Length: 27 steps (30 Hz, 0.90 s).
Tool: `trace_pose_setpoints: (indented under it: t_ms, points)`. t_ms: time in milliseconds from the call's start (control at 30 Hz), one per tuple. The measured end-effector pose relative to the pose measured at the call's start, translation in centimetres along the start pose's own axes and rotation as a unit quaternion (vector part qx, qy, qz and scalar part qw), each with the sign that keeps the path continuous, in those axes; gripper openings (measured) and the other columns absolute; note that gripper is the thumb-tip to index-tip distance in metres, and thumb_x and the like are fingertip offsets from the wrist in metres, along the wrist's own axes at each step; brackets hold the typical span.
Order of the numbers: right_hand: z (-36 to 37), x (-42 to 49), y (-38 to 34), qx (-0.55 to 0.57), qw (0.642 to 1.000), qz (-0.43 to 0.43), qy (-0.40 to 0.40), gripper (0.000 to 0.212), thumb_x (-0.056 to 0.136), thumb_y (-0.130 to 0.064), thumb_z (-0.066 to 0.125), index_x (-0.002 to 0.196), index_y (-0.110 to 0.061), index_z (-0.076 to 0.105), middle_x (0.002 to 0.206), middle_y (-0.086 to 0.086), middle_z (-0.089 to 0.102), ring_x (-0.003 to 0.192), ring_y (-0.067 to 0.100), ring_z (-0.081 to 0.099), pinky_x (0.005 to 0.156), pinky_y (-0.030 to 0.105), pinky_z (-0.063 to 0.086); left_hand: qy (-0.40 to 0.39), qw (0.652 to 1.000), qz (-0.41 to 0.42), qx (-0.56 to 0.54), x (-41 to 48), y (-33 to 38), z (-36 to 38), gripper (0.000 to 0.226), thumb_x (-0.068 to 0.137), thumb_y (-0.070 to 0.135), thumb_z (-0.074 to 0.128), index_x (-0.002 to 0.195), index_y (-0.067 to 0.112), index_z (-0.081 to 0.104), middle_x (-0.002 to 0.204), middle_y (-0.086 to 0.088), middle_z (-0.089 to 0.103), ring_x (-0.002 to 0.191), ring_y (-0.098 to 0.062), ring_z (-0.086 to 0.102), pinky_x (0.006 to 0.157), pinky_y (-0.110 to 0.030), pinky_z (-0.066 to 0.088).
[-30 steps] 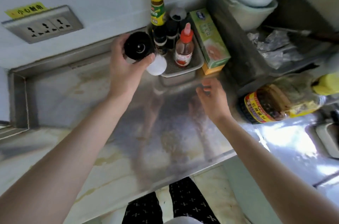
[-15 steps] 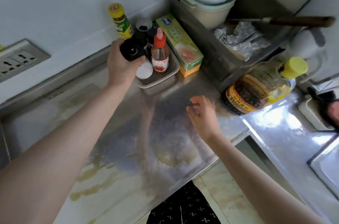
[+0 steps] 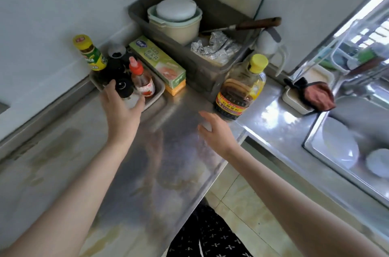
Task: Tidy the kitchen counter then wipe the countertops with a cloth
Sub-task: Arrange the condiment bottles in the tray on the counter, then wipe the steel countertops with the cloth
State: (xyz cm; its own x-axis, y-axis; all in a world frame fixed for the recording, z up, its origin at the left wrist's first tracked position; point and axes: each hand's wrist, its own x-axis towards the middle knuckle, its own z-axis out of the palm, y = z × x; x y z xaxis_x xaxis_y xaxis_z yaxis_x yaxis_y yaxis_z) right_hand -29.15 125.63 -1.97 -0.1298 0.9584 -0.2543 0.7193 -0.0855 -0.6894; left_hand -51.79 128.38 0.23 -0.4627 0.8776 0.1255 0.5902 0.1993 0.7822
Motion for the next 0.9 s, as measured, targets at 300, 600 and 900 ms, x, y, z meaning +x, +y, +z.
trace_pose_setpoints:
  t_ms: [300, 600, 900]
  points:
    - [-6.5, -10.8, 6.4, 0.031, 0.989, 0.119, 0.079, 0.027, 0.088, -0.008, 0.055, 0.114, -0.003, 0.06, 0.12, 0.012, 0.061, 0.112, 0.025, 0.054, 0.093, 0.032, 0.041, -0.275, 0.948, 0.154, -0.038, -12.9, 7.1, 7.1, 0.027, 0.08, 0.006, 0.066, 0.107, 0.003, 0.061, 0.116, -0.015, 0.053, 0.115, -0.026, 0.049, 0.095, -0.013, 0.026]
    - [-12.7, -14.1, 15.9, 0.105, 0.948, 0.232, 0.189, 0.027, 0.092, -0.017, 0.052, 0.119, -0.01, 0.057, 0.123, 0.005, 0.058, 0.112, 0.02, 0.055, 0.094, 0.037, 0.046, -0.151, 0.974, 0.153, -0.066, -11.9, 16.7, 13.2, 0.08, 0.07, 0.019, 0.078, 0.133, -0.005, 0.033, 0.134, -0.027, 0.036, 0.127, -0.036, 0.032, 0.106, -0.03, 0.023]
    - [-21.0, -2.5, 22.8, 0.025, 0.963, 0.135, 0.232, 0.013, 0.086, -0.008, 0.056, 0.096, -0.001, 0.06, 0.1, 0.017, 0.061, 0.095, 0.033, 0.055, 0.073, 0.024, 0.033, -0.014, 0.998, 0.055, 0.031, -9.8, 18.4, 19.4, 0.086, 0.071, 0.029, 0.077, 0.133, -0.008, 0.03, 0.138, -0.028, 0.034, 0.131, -0.042, 0.029, 0.112, -0.046, 0.02]
